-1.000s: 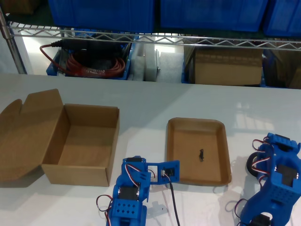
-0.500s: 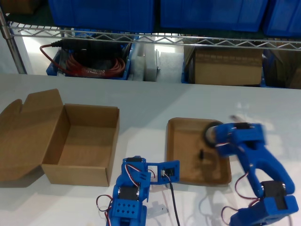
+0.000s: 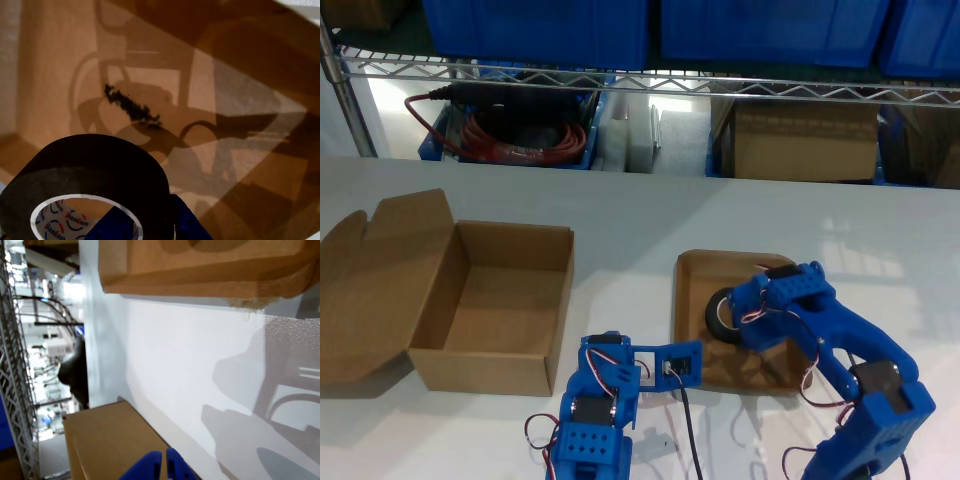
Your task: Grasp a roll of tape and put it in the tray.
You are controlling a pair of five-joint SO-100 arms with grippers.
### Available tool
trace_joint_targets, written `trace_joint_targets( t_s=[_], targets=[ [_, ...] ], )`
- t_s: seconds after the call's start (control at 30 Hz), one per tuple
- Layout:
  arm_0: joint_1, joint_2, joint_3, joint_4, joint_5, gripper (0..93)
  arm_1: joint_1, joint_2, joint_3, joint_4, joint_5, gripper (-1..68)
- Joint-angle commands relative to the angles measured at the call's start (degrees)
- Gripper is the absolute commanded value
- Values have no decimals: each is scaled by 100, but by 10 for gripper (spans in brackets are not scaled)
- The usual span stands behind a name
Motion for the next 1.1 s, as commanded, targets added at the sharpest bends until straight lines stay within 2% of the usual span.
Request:
trace_joint_targets(
  t_s=[0.0,0.03,0.1,0.2,0.37,0.47,0.57,0.67,0.73,0.8,0.93,1.07],
  targets=[
    [-53,62,185,-70,9,2,0,0,-325,-26,-141,2],
    [-53,62,185,-70,9,2,-26,0,-299,-9,-211,29],
    [-53,62,185,-70,9,2,-53,0,-255,0,-316,132],
    [-53,62,185,-70,9,2,-62,0,-220,18,-316,221],
    [-53,62,185,-70,9,2,44,185,-176,53,-334,263],
    [-53,62,185,-70,9,2,316,668,-35,35,-369,227],
    [-53,62,185,-70,9,2,1072,1978,413,-35,-448,181],
    [-53,62,185,-70,9,2,2285,3691,1274,-308,-580,2],
    [-53,62,185,-70,9,2,2979,4948,2364,-791,-738,2],
    [-53,62,185,-70,9,2,3261,6135,3656,-1151,-1020,1],
    [-53,62,185,-70,9,2,3278,8104,5678,-1134,-1406,0],
    [-53,62,185,-70,9,2,3296,8859,6478,-817,-1424,0]
  ],
)
